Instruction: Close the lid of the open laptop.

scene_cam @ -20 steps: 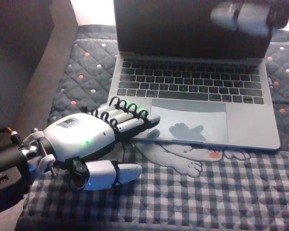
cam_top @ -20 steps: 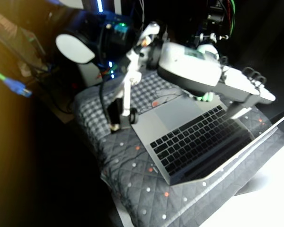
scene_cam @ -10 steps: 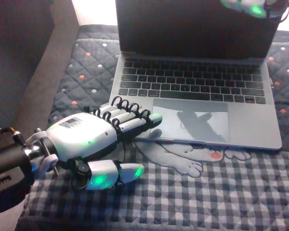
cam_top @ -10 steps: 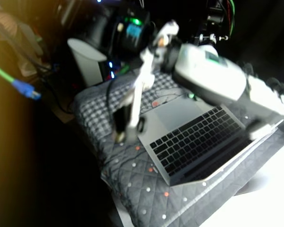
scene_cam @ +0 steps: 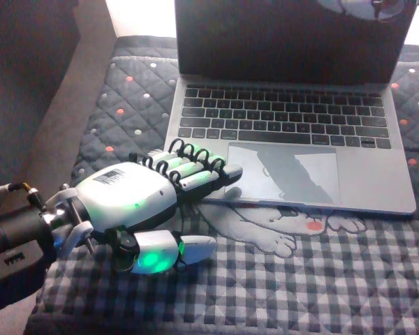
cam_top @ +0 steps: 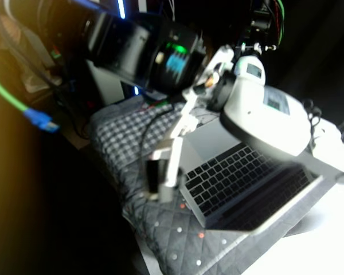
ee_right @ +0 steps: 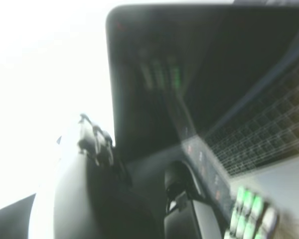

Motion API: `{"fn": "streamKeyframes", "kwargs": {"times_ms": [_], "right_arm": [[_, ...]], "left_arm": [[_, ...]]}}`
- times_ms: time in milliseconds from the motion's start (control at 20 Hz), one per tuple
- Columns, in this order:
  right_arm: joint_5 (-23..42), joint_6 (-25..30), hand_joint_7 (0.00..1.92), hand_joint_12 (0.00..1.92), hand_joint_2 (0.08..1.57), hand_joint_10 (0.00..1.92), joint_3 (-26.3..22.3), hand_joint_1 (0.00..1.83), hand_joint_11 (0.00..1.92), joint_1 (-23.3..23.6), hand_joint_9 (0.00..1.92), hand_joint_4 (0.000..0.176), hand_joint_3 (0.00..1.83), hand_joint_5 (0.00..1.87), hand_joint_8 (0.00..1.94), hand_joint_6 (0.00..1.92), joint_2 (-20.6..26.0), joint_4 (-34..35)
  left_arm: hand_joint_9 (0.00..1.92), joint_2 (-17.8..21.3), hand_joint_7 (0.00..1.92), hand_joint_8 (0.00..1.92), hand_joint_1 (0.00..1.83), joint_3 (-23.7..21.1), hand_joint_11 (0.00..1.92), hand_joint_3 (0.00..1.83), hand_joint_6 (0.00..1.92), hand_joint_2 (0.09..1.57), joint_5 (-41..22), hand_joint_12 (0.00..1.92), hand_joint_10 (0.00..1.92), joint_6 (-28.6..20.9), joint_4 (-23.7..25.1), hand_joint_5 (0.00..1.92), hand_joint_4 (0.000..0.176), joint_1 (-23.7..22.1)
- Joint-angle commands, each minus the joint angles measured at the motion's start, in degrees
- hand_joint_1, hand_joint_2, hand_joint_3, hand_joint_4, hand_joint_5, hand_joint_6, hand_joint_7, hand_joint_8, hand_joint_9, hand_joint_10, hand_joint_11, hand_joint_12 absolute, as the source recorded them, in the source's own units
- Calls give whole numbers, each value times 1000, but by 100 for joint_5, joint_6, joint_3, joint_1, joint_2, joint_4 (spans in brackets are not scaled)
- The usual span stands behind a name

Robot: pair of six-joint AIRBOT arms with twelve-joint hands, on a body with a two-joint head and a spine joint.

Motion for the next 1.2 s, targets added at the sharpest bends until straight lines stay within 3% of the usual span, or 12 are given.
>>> {"fn": "streamKeyframes", "kwargs": {"times_ms": [0,150,400,550,600,700,800,850,900,1000,1100,1150], "right_arm": [[360,-97,0,0,1380,0,16,415,0,62,0,0,6,0,0,0,100,-52],[367,-156,0,0,1379,0,-228,374,0,62,0,0,4,0,0,0,219,-130],[560,-152,0,0,1386,0,-729,377,0,66,0,0,4,0,0,0,424,-730],[574,-148,0,0,1382,0,-753,454,0,129,0,0,0,0,0,0,457,-809],[577,-140,0,0,1385,0,-764,435,0,143,0,0,1,0,0,0,469,-819],[585,-34,0,13,1395,0,-779,420,25,173,0,0,5,0,0,0,483,-958],[605,386,0,1,1392,0,-789,451,1,214,0,0,2,0,0,0,492,-1334],[631,478,0,0,1387,0,-787,437,0,257,0,0,0,0,0,0,492,-1437],[658,472,0,0,1392,0,-775,403,0,346,0,8,2,0,0,0,501,-1443],[678,461,0,0,1398,0,-704,349,0,383,0,0,5,0,0,0,488,-1346],[689,252,0,0,1403,0,-586,362,0,412,0,0,6,0,0,0,458,-987],[692,-51,0,0,1404,0,-512,418,0,414,0,0,4,0,0,0,434,-662]], "left_arm": [[0,-100,0,0,151,-54,0,0,0,1353,23,0,0,-187,87,0,74,18],[0,-99,0,0,203,-49,0,0,0,1354,45,0,0,-223,86,0,63,21],[0,-99,0,0,176,-49,0,0,0,1352,80,0,0,-228,74,0,73,29],[0,-121,0,0,185,-22,0,0,0,1346,88,0,0,-228,56,0,74,50],[0,-121,0,0,175,-23,0,0,0,1349,86,0,0,-234,53,0,68,55],[0,-121,0,0,174,-22,0,0,0,1350,85,0,0,-240,48,0,80,76],[0,-122,0,0,189,-22,0,0,0,1352,84,0,0,-246,42,0,59,88],[0,-123,0,0,185,-21,0,0,0,1347,84,0,0,-246,41,0,57,89],[0,-146,0,0,178,-9,0,0,0,1344,85,0,0,-246,42,0,59,86],[0,-156,0,0,178,-9,0,0,2,1346,77,0,0,-253,48,6,48,82],[0,-158,0,0,163,-10,0,0,0,1348,71,0,0,-261,55,0,60,83],[0,-159,0,0,187,-10,0,1,0,1354,64,0,0,-261,55,0,59,85]]}}
